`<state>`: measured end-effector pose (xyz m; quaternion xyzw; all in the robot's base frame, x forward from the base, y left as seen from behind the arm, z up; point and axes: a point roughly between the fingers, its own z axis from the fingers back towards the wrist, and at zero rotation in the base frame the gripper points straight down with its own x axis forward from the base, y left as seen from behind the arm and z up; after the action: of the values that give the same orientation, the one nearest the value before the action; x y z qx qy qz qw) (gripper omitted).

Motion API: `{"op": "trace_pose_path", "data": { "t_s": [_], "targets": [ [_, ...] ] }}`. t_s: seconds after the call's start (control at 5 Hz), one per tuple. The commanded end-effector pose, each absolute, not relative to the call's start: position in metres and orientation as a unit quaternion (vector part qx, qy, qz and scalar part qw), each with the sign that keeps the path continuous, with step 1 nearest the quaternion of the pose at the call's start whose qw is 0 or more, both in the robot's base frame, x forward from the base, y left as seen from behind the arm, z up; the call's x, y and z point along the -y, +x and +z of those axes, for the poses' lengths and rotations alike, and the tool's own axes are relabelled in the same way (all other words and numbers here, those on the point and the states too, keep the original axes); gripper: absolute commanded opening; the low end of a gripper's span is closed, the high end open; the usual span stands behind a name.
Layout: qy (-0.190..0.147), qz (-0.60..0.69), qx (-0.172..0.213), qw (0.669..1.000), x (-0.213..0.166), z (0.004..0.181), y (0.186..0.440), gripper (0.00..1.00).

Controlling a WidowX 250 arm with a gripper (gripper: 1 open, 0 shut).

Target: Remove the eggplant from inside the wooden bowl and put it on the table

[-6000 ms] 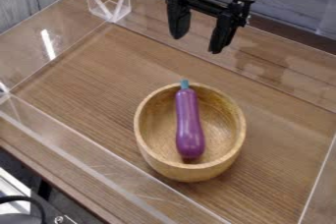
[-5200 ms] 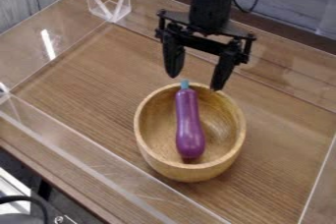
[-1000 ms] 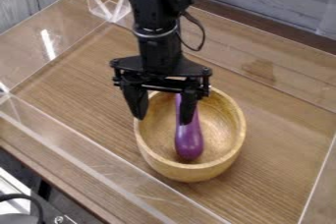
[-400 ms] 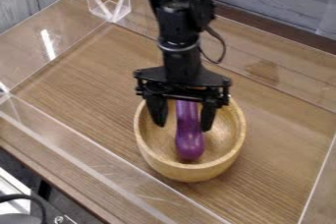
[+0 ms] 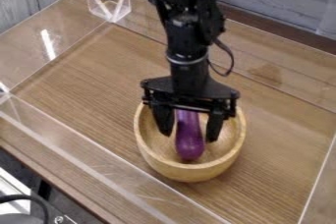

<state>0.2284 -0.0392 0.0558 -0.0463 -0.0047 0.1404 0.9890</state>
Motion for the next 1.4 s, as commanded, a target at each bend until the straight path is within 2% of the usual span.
{"op": "trace_pose_path", "data": {
  "t_s": [0.0, 0.2, 0.8, 1.2],
  "targets": [
    [-0.051, 0.168, 0.030, 0.984, 0.051, 0.060, 0.234, 1.00],
    [-0.055, 0.199, 0.037, 0.978, 0.059, 0.061, 0.233, 1.00],
    [-0.066, 0.189, 0.047, 0.979, 0.036, 0.085, 0.228, 1.00],
    [-0.062, 0.220, 0.049, 0.972, 0.033, 0.084, 0.232, 1.00]
  ]
}}
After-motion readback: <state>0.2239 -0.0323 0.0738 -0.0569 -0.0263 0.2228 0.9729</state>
